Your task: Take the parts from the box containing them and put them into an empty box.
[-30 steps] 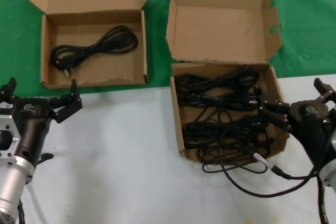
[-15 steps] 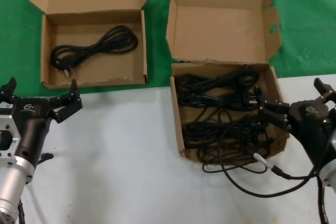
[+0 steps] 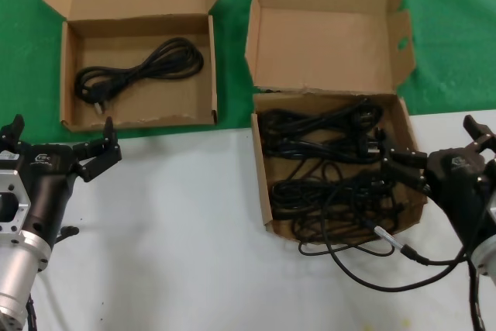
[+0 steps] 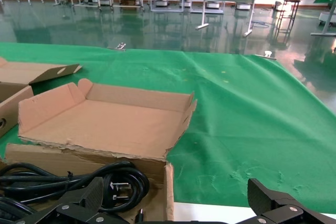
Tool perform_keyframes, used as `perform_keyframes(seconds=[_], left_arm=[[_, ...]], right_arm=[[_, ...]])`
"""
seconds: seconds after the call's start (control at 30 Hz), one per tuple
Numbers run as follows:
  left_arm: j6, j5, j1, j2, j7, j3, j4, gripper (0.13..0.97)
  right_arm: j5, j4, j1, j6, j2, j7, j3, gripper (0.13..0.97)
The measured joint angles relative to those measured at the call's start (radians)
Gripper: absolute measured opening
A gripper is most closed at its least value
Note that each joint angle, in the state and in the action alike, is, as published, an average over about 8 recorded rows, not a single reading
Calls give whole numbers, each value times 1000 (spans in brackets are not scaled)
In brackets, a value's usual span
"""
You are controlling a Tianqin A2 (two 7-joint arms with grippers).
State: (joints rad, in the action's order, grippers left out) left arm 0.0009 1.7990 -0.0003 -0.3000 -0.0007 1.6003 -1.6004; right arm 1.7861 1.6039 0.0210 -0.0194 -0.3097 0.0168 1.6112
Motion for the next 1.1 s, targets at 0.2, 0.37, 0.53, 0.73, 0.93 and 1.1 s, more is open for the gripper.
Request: perform_keyframes(seconds=[0.2, 0.37, 0.53, 0.73, 0.93, 1.1], left_arm=[[0, 0, 0, 0, 0, 0, 0, 966], [0, 0, 0, 0, 0, 0, 0, 966], [0, 0, 0, 0, 0, 0, 0, 966], [0, 0, 0, 0, 0, 0, 0, 966], [0, 0, 0, 0, 0, 0, 0, 966], [0, 0, 0, 0, 0, 0, 0, 966]], right_arm=[[0, 0, 0, 0, 0, 0, 0, 966], [0, 0, 0, 0, 0, 0, 0, 966], [0, 0, 0, 0, 0, 0, 0, 966], [0, 0, 0, 0, 0, 0, 0, 966], [0, 0, 0, 0, 0, 0, 0, 966], [0, 0, 0, 0, 0, 0, 0, 966]])
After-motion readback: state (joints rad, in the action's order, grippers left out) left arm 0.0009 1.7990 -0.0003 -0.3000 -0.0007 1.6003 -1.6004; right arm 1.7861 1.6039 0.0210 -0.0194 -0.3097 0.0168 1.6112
